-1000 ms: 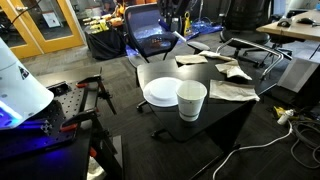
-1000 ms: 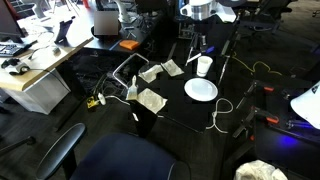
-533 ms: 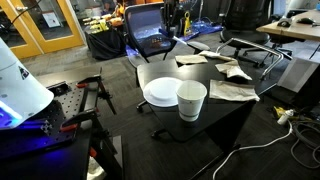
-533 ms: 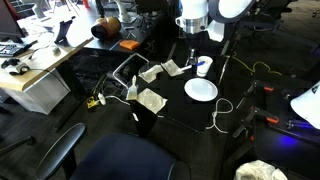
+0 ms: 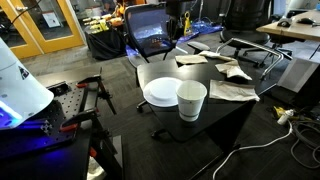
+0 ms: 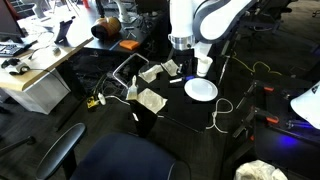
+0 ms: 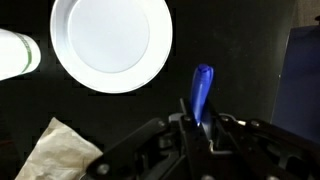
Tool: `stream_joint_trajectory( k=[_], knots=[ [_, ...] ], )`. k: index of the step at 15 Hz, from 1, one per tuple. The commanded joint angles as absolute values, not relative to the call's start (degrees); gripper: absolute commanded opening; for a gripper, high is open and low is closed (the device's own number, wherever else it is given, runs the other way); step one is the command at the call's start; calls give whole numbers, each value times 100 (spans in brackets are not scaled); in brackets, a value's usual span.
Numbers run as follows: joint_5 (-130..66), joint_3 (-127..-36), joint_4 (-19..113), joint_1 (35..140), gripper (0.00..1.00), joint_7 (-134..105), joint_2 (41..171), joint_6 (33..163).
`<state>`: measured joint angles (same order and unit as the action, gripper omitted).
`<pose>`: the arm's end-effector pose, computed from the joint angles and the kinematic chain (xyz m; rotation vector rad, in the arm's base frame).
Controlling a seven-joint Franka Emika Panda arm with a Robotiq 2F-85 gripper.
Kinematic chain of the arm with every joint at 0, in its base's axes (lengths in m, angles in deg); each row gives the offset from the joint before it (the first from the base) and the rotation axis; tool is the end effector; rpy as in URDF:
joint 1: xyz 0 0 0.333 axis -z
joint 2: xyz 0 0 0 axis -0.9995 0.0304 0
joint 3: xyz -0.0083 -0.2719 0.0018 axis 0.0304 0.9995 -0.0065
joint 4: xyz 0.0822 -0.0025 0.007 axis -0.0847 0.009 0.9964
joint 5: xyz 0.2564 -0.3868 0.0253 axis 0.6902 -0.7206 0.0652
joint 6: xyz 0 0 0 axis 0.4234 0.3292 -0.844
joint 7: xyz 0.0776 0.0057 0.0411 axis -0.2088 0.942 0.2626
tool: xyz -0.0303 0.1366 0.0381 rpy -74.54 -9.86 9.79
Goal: Remove the marker from the cup and put it on the table
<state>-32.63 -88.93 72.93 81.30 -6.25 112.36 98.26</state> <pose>0.5919 0.1130 0.0932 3.0984 0.0179 -0.1705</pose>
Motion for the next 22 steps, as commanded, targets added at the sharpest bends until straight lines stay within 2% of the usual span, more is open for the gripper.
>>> stream_joint_trajectory(
  k=[1, 9, 17, 18, 19, 21, 22],
  knots=[
    [-2971, -8883, 6806, 8094, 4, -551, 11806, 10077],
    [-2992, -8626, 6142, 7818, 4, -96, 12751, 10642],
    [-3007, -8372, 5903, 7588, 4, 306, 13033, 10756],
    [-3011, -8354, 5901, 7577, 17, 333, 13033, 10759],
    [-3019, -8337, 5925, 7567, 41, 365, 13004, 10730],
    [-3036, -8310, 6004, 7570, 45, 336, 12917, 10693],
    [-3041, -8294, 6034, 7569, 53, 319, 12881, 10681]
  ],
)
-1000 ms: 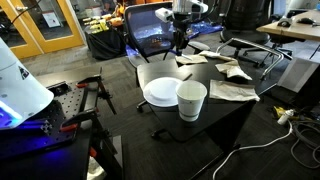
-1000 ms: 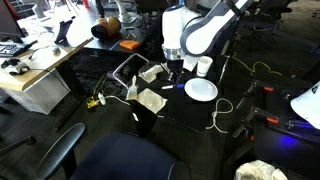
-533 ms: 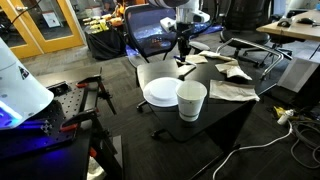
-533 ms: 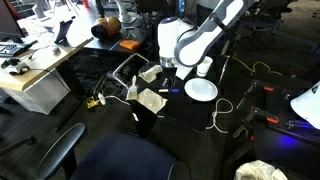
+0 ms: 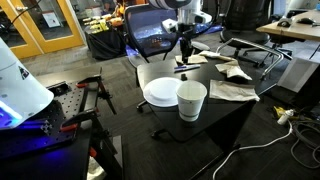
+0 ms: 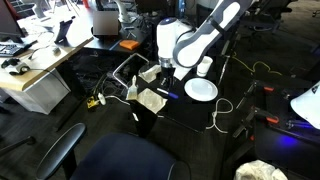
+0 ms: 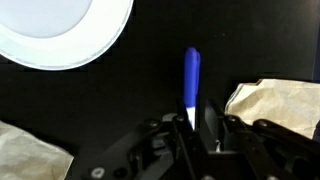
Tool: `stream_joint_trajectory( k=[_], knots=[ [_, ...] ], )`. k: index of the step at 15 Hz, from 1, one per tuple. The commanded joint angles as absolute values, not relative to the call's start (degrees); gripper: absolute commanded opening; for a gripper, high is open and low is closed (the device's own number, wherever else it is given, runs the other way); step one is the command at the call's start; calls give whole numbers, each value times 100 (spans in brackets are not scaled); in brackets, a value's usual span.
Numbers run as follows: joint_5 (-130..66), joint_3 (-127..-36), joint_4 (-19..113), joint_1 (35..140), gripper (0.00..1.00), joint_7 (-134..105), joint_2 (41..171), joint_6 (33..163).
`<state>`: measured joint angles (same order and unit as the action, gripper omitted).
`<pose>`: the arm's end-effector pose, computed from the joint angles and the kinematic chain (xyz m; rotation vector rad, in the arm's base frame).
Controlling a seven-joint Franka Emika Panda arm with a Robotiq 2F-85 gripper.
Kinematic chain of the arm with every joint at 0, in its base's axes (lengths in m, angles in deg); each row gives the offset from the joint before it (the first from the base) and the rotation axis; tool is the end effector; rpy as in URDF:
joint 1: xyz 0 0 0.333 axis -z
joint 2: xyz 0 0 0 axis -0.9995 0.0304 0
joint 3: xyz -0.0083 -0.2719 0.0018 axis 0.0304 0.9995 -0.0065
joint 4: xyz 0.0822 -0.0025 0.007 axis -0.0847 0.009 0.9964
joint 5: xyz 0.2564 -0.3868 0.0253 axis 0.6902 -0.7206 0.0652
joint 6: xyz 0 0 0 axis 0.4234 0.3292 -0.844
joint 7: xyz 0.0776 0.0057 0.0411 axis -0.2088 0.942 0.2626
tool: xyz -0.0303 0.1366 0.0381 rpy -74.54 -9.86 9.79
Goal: Remove the marker from the cup and put it on the table
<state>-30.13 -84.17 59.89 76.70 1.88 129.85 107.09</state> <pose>0.6359 0.1178 0.0077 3.1002 -0.2437 -0.0515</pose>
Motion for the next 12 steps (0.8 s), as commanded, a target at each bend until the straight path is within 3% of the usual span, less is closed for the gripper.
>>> stream_joint_trajectory(
  k=[1, 7, 12],
  knots=[
    [-3043, -8291, 6093, 7582, 59, 278, 12820, 10670],
    [-3115, -8286, 6353, 7606, 100, 151, 12511, 10656],
    [-3128, -8319, 6497, 7663, 100, 66, 12307, 10597]
  ],
)
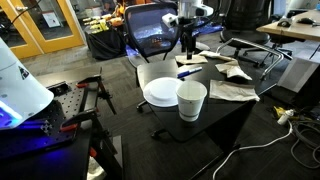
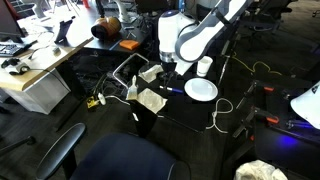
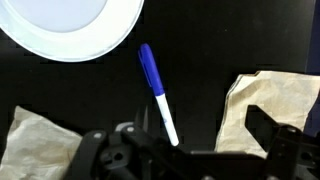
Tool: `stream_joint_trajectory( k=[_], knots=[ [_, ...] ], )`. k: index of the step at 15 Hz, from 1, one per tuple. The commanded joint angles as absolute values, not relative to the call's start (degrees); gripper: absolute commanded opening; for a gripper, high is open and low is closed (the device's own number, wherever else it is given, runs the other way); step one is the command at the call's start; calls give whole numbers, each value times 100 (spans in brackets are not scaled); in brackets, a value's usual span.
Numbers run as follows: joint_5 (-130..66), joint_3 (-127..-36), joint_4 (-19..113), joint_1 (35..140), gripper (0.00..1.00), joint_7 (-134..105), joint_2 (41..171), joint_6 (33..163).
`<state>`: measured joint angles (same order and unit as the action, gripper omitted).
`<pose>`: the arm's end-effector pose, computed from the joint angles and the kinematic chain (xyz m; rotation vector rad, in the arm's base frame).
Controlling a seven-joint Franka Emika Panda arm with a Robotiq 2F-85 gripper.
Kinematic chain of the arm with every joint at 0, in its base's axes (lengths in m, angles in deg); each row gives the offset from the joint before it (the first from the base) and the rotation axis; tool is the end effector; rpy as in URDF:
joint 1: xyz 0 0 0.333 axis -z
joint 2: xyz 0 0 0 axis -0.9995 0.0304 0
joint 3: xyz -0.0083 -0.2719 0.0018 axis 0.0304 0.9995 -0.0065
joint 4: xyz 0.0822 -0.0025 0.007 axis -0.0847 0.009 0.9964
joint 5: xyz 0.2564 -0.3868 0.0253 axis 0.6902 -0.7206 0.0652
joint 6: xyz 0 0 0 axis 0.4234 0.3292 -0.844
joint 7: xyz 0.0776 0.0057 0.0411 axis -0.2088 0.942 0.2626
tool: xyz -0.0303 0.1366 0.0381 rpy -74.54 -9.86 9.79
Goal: Remove the marker from the cup and put it on the table
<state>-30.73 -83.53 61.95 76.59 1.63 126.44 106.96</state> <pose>0.6384 0.1114 0.0313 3.0952 -0.2353 -0.0148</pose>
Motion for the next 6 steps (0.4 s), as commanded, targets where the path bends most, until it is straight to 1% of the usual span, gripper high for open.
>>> stream_joint_trajectory(
  k=[1, 3, 4, 6],
  knots=[
    [-3123, -8332, 6534, 7682, 100, 31, 12268, 10599],
    [-3099, -8387, 6586, 7743, 100, -119, 12211, 10565],
    [-3074, -8356, 6325, 7677, 100, 49, 12497, 10674],
    [-3078, -8360, 6372, 7690, 100, 5, 12453, 10671]
  ],
)
